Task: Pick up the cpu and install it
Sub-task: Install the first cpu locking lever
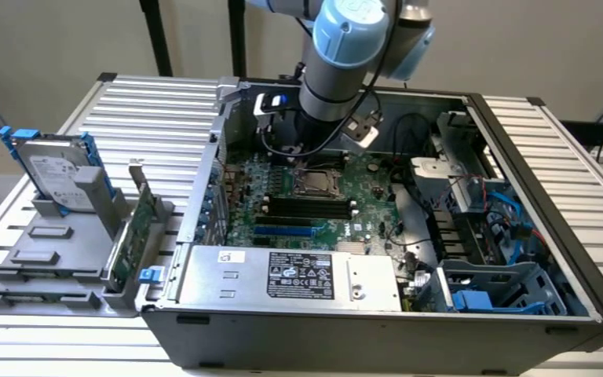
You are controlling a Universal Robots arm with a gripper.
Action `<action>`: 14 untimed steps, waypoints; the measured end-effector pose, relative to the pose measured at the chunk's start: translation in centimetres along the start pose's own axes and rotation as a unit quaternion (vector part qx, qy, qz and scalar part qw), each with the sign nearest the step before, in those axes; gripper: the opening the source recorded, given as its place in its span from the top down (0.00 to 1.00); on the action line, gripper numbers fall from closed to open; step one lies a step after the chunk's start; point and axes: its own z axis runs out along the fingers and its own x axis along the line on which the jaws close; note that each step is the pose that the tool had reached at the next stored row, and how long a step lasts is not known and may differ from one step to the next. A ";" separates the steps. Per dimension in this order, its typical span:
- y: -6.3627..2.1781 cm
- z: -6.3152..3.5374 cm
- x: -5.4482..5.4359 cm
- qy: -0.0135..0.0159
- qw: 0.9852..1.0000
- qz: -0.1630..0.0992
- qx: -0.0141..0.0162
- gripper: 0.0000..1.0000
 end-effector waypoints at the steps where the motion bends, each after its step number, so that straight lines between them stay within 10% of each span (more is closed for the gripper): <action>1: -0.02 0.02 0.1 0.000 1.000 0.000 0.000 0.89; 14: -0.17 0.12 0.3 -0.002 1.000 0.001 0.001 0.89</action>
